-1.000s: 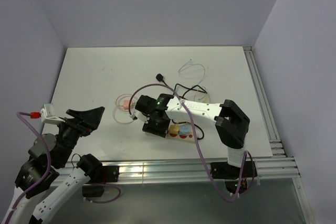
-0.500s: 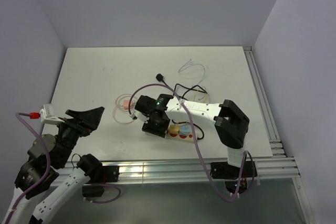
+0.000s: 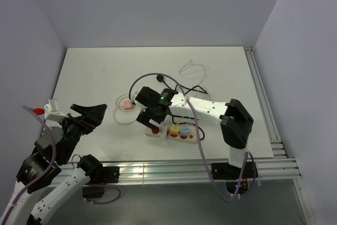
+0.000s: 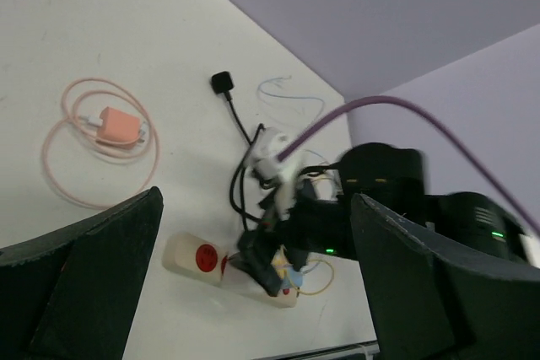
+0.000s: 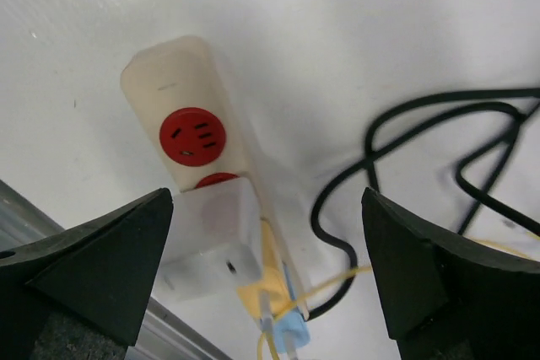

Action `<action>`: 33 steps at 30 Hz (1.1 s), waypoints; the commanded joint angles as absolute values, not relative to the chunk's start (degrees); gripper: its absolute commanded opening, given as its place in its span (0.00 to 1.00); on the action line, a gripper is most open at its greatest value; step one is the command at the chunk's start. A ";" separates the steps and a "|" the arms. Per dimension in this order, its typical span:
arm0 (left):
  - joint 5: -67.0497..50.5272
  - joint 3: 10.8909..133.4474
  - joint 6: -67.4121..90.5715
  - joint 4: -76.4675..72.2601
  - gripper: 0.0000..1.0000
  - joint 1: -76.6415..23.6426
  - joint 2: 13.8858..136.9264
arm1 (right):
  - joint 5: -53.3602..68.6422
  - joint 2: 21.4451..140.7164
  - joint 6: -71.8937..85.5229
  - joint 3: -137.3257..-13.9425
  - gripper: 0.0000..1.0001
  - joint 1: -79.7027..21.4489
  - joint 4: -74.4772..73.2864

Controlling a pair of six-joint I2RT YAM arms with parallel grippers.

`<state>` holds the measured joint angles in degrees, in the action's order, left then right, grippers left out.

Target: Insert the plug

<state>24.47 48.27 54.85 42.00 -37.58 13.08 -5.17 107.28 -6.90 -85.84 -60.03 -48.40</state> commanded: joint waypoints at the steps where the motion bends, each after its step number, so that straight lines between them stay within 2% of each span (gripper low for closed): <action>1: 27.24 51.15 56.95 44.55 0.99 -37.44 18.62 | -10.98 96.61 -3.52 -89.47 1.00 -59.06 -43.67; 6: 26.72 52.38 57.92 44.48 1.00 -37.44 33.17 | -26.35 81.26 10.14 -81.33 1.00 -58.19 -41.05; 9: 26.01 54.83 56.69 42.72 0.99 -37.44 45.99 | -23.14 71.24 18.16 -74.39 1.00 -54.68 -39.12; 12: 32.40 59.56 61.32 45.51 0.99 -37.44 57.69 | -22.50 62.71 23.79 -67.17 1.00 -52.47 -36.66; 13: 37.13 61.07 63.96 47.35 0.97 -37.27 60.35 | -22.33 61.01 24.86 -65.67 1.00 -52.21 -35.87; 15: 39.45 65.71 68.63 49.12 0.93 -36.30 67.37 | -20.75 57.50 25.92 -62.06 1.00 -52.21 -35.25; 19: 35.08 69.95 70.83 48.86 0.83 -29.91 76.36 | -19.42 54.94 27.07 -59.50 1.00 -52.12 -37.17; 21: 32.35 73.10 78.46 52.80 0.78 -27.26 82.40 | -19.51 53.88 27.25 -58.63 1.00 -52.21 -37.62; 27: 25.25 77.78 91.48 58.53 0.86 -22.86 95.59 | -19.86 49.75 25.84 -55.29 1.00 -52.12 -35.77; 33: 18.47 78.05 95.10 54.60 0.83 -21.80 104.58 | -20.13 47.64 24.43 -54.05 1.00 -52.21 -35.68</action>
